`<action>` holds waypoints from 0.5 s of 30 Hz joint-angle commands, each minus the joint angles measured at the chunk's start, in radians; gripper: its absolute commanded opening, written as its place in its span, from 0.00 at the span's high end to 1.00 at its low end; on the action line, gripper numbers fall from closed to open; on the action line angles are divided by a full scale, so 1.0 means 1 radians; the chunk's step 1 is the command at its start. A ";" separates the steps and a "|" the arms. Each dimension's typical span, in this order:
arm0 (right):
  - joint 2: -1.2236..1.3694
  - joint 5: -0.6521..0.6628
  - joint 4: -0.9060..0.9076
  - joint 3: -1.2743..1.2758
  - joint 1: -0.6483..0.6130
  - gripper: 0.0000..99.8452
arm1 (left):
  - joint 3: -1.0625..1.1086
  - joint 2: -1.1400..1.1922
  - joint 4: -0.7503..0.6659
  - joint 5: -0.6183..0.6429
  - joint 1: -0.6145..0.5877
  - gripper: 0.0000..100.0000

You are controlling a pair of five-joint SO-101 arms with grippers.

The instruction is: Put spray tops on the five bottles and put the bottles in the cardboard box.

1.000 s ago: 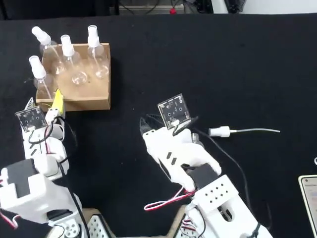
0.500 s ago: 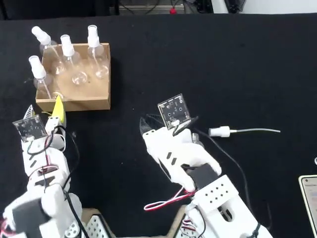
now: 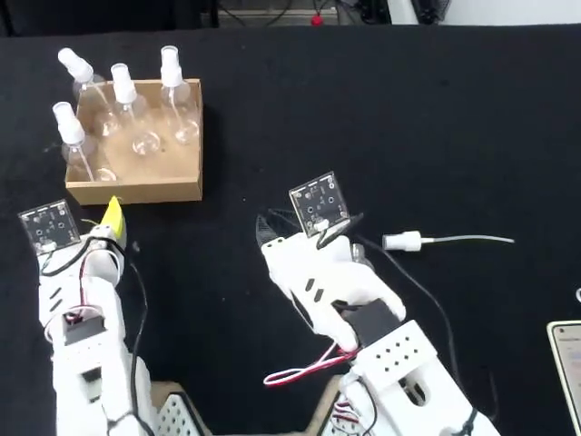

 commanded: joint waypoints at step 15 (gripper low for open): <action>0.004 0.014 -0.028 0.018 -0.005 0.95 | -0.042 -0.675 0.921 -0.173 0.065 0.73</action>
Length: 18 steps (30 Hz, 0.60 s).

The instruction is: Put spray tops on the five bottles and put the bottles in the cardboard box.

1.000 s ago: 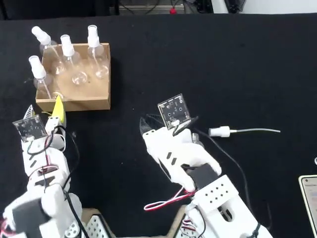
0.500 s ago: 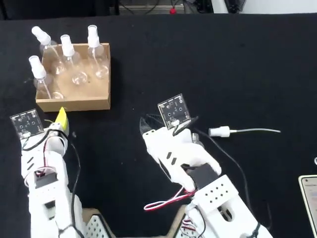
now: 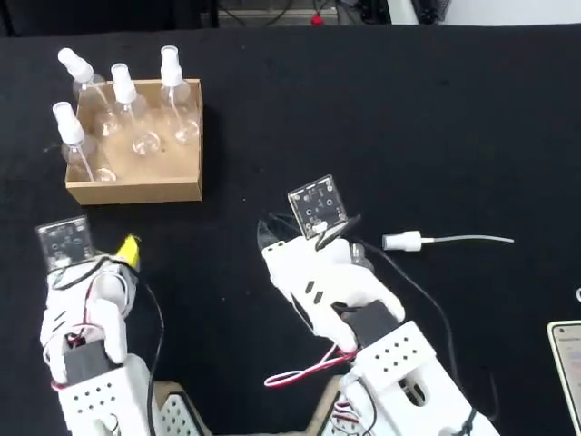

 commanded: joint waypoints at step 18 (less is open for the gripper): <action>-0.001 0.012 -0.020 -0.004 -0.003 0.95 | -0.194 0.002 0.114 -0.083 0.555 0.73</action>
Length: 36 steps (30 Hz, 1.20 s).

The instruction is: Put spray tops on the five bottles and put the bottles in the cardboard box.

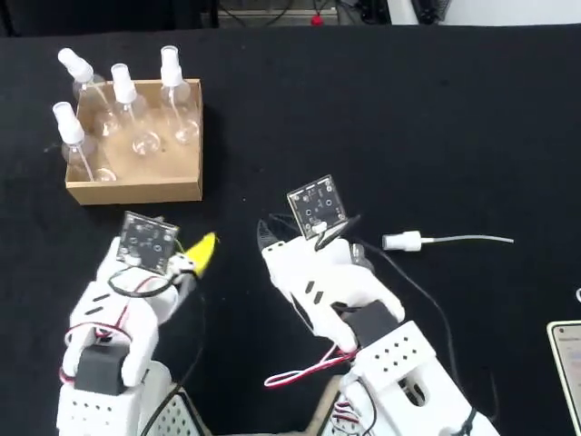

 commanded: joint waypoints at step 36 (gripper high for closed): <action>0.191 0.232 0.855 -0.555 0.261 0.83 | 0.177 0.002 -0.052 0.196 0.050 0.73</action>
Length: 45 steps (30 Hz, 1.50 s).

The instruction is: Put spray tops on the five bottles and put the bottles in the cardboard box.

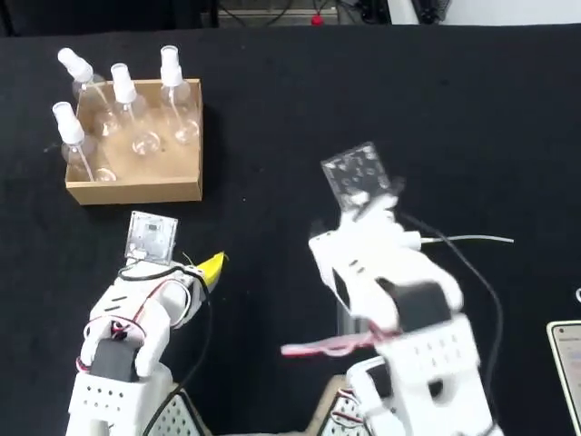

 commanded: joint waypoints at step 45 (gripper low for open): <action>0.245 0.298 0.021 0.157 -0.046 0.98 | -0.013 -0.006 -0.026 0.003 0.004 0.73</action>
